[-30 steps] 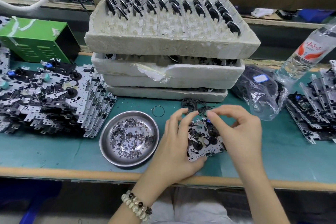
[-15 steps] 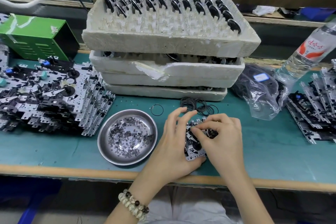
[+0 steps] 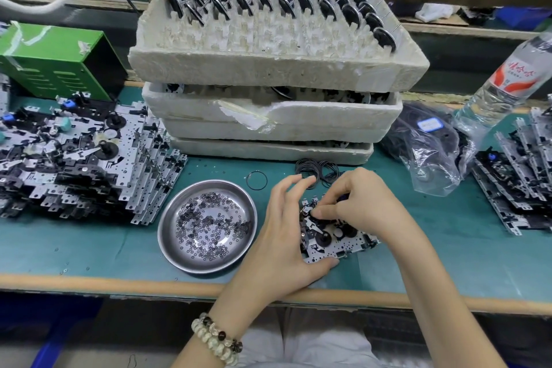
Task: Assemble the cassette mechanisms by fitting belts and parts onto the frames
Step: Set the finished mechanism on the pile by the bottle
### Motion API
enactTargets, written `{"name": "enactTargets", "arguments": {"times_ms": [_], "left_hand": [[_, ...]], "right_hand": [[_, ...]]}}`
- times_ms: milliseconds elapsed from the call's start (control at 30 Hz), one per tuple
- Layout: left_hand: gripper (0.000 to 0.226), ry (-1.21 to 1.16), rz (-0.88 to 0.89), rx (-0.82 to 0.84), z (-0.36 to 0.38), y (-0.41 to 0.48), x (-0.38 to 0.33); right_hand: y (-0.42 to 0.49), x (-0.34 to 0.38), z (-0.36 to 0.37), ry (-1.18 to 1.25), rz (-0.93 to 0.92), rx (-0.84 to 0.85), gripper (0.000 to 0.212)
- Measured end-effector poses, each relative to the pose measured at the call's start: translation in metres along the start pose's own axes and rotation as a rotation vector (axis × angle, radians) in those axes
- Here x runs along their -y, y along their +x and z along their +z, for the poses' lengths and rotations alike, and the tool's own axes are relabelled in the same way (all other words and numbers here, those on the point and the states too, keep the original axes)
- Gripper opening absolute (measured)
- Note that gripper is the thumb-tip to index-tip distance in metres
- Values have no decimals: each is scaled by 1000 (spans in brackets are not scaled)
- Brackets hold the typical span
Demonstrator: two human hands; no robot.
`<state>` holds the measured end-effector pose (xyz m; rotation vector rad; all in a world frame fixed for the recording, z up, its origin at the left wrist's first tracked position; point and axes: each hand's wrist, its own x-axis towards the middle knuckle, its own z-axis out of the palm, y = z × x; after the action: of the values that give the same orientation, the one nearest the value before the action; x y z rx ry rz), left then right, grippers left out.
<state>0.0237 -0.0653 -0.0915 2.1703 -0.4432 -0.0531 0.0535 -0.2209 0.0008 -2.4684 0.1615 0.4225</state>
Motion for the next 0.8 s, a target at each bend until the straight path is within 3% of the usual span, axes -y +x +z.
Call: {"name": "enactTargets", "arguments": {"times_ms": [267,467,533,800], "left_hand": [[112,-70,159,-36,0,1,-6],[107,-77,181,-68,1,2,-6],[106,-91,169,-58,1,1,-6],[101,-91,195,-62,1,1,-8]], "right_hand": [[2,4,-1,-81,12,-27,16],[-24,1,31,-408,-238,-461,5],[-31,1,42,-465,-326,-546,12],[-28,-8,37,-513,-491,-551,14]]}}
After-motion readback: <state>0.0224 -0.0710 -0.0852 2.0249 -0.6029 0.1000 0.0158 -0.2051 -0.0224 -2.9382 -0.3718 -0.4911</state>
